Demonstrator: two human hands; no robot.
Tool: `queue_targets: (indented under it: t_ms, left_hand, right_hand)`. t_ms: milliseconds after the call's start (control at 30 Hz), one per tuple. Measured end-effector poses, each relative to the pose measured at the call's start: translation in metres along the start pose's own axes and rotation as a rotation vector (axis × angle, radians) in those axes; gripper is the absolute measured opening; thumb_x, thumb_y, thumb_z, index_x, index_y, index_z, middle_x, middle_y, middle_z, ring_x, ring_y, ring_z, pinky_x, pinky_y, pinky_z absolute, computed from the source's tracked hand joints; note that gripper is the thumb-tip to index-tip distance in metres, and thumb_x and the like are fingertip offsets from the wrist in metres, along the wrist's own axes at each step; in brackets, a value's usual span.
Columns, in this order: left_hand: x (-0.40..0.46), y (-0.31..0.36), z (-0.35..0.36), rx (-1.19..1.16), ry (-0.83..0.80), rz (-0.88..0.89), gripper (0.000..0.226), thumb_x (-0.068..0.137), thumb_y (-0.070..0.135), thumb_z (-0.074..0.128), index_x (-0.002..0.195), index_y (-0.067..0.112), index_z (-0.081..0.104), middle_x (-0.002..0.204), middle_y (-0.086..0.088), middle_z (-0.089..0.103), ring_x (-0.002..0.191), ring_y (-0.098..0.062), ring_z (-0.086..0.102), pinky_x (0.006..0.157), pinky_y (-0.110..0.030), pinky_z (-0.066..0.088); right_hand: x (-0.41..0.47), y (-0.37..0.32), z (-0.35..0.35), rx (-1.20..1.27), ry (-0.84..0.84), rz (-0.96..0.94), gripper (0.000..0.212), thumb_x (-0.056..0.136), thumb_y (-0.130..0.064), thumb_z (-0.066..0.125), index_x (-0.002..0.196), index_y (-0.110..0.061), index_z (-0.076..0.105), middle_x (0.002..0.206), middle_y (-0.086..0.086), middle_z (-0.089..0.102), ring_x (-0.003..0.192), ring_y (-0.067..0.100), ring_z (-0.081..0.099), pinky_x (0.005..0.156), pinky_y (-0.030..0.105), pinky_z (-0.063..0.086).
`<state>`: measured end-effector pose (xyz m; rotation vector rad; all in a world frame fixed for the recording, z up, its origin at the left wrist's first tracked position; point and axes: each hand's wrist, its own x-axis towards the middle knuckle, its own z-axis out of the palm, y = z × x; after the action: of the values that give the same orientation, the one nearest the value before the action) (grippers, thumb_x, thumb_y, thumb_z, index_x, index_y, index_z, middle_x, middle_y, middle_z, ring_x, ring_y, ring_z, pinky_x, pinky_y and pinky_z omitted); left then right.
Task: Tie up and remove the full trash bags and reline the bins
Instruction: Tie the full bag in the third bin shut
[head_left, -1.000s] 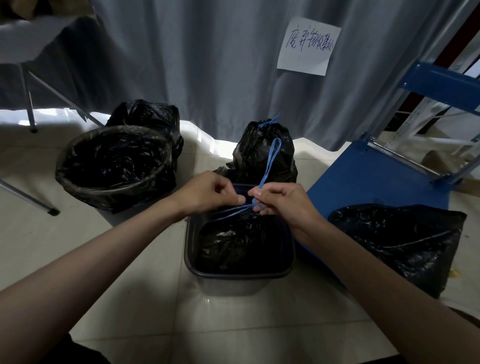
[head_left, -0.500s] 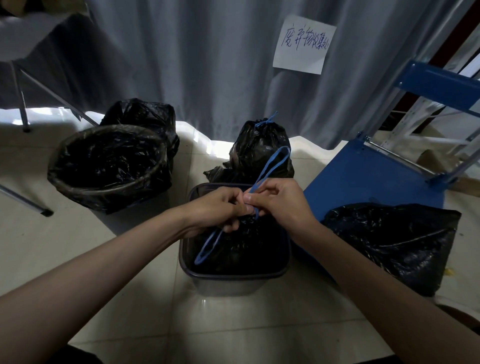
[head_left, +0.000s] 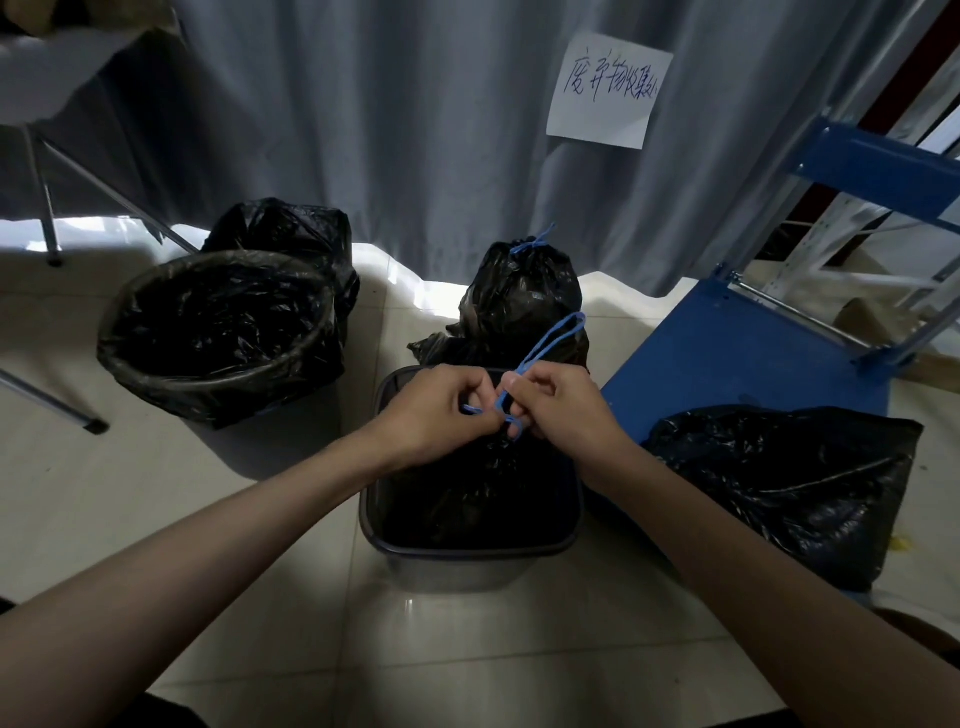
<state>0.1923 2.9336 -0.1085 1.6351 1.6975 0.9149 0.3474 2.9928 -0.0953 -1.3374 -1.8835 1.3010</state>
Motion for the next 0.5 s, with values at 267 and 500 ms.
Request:
queue_targets:
  t_ms: [267,500]
  left_hand:
    - [-0.015,0.021,0.009,0.476,0.272,0.160,0.033,0.069,0.049,0.073,0.085,0.026,0.055,0.068,0.011,0.058,0.070,-0.018,0.060,0.059,-0.033,0.043]
    - [-0.019,0.023,0.010,0.558,0.274,0.247,0.022,0.077,0.050,0.070,0.080,0.029,0.062,0.076,0.010,0.066,0.078,-0.016,0.063,0.058,-0.027,0.033]
  right_hand:
    - [0.000,-0.001,0.000,0.128,-0.087,0.122,0.034,0.097,-0.018,0.059,0.065,-0.008,0.058,0.053,0.003,0.057,0.045,0.009,0.050,0.047,0.020,0.041]
    - [0.000,0.000,0.001,0.159,-0.127,0.159,0.023,0.094,-0.011,0.060,0.072,-0.006,0.065,0.052,0.004,0.056,0.044,0.007,0.048,0.043,0.017,0.036]
